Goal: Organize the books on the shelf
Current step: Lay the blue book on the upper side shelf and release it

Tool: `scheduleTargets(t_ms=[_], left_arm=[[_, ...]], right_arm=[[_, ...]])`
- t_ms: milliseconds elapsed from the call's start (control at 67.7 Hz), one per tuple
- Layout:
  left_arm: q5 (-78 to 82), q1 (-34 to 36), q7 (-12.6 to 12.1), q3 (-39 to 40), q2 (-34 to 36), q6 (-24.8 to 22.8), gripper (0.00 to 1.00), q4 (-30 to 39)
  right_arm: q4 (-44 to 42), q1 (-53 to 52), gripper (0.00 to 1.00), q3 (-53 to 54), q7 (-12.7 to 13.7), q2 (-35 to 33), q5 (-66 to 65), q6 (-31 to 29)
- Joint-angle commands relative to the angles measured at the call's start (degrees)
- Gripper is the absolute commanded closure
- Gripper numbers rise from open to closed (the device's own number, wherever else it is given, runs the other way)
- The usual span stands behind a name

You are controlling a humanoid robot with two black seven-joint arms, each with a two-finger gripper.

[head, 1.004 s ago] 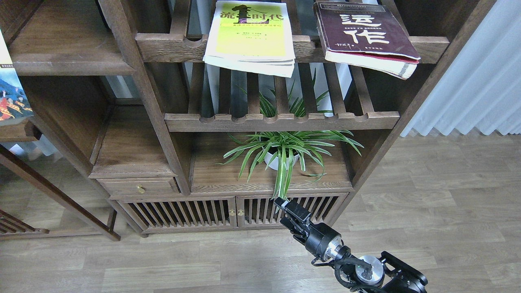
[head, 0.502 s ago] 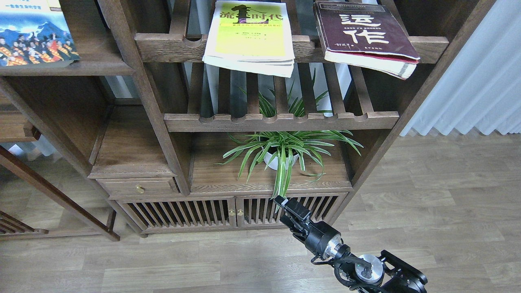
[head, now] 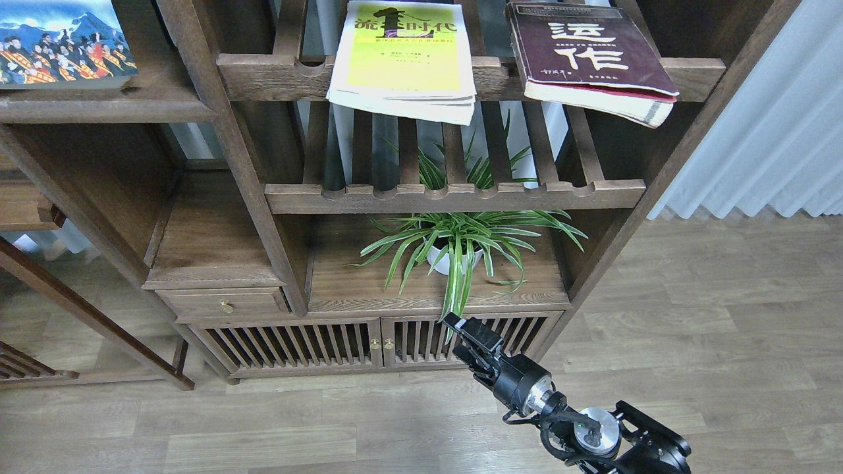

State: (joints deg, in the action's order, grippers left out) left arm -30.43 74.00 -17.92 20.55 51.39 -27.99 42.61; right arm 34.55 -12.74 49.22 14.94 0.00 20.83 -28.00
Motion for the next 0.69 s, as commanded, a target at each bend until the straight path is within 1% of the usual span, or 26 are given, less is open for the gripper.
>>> scheduleTargets(t_ms=[0,74,177,251,325,354,576,679], left_arm=[[-0.1,0.1,-0.7,0.2,-0.7,0.0,0.99,-0.9],[-0.1,0.3,-1.0,0.6,-0.8,0.0,0.98,-2.1],[-0.1,0.8,-2.4,1.2,-1.5,0.0,0.98,-4.4],[-0.1,0.9,-2.7,1.2,-2.0,0.0,0.98,-5.7],[-0.1,1.1,-2.7,1.2,-2.6,0.0,0.98,-7.4],[0.0,1.7,-2.7,1.2,-3.6,0.0,0.98,-9.6],[0.2,4.0,-2.7,1.2,-6.8,0.0,0.98,-15.4],[0.2,4.3,-2.7,1.2,-8.4,0.0,0.98,-17.0]], right_arm=[[0.1,0.0,0.01,0.0,0.0,0.0,0.0,0.0],[0.1,0.0,0.01,0.0,0.0,0.0,0.1,0.0],[0.1,0.1,0.01,0.0,0.0,0.0,0.1,0.0],[0.2,0.1,0.01,0.0,0.0,0.0,0.1,0.0],[0.2,0.2,0.01,0.1,0.1,0.0,0.1,0.0],[0.3,0.2,0.01,0.4,0.1,0.0,0.1,0.0],[0.3,0.3,0.01,0.8,0.1,0.0,0.1,0.0],[0.4,0.3,0.01,0.8,0.1,0.0,0.1,0.0]])
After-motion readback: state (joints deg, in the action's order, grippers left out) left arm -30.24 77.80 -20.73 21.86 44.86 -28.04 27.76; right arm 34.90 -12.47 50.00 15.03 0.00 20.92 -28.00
